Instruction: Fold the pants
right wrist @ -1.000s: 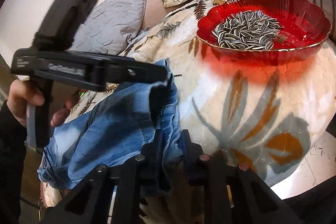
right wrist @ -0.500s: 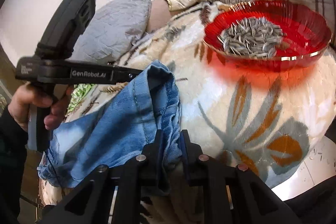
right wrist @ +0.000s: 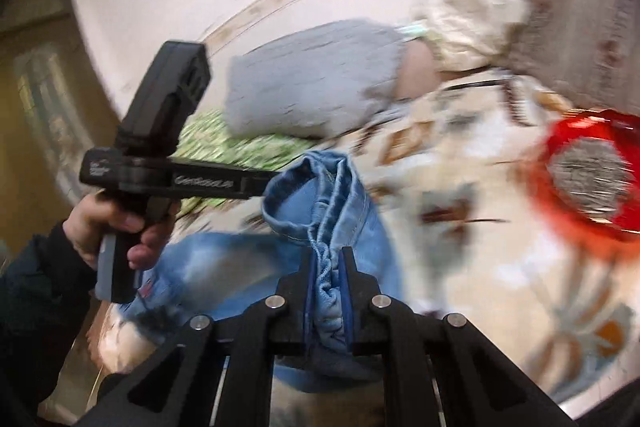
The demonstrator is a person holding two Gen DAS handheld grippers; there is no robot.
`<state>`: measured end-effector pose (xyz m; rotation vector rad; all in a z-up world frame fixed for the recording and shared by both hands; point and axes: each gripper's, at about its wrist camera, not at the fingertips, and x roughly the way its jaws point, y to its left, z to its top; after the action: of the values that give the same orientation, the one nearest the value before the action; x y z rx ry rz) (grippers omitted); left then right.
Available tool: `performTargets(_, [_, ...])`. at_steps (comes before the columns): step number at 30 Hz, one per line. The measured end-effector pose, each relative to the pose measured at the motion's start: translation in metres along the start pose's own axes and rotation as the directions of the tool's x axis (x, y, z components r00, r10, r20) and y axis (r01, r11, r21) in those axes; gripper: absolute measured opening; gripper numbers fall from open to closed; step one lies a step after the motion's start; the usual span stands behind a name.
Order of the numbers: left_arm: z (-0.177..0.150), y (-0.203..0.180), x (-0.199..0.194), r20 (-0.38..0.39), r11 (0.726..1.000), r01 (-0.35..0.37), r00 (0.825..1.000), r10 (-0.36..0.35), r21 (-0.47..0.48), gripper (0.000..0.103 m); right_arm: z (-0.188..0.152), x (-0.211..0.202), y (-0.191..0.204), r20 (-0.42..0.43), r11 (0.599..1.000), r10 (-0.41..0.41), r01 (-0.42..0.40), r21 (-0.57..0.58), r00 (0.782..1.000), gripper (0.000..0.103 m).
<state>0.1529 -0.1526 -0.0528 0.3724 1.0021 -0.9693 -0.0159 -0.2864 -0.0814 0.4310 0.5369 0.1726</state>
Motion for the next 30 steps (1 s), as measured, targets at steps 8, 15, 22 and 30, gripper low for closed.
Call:
performTargets(8, [-0.078,0.083,0.008,-0.077,0.976,-0.100,0.993,0.087,-0.193,0.000,-0.036,0.087,0.069,-0.240,0.986,0.030,-0.068,-0.153,0.970,0.008])
performTargets(15, [-0.104,0.100,-0.006,-0.033,0.953,-0.114,0.993,0.109,-0.280,0.013,-0.053,0.103,0.078,-0.344,0.974,-0.014,-0.065,-0.216,0.939,0.013])
performTargets(22, [-0.077,0.089,-0.042,0.098,0.928,-0.082,0.987,0.126,-0.363,0.098,-0.041,0.045,0.091,-0.248,0.949,-0.032,-0.049,-0.312,0.968,0.097])
performTargets(30, [-0.051,0.058,0.008,0.031,0.930,-0.039,0.998,0.054,-0.364,0.098,-0.038,0.015,0.073,-0.122,0.880,-0.162,0.087,-0.467,0.979,0.098])
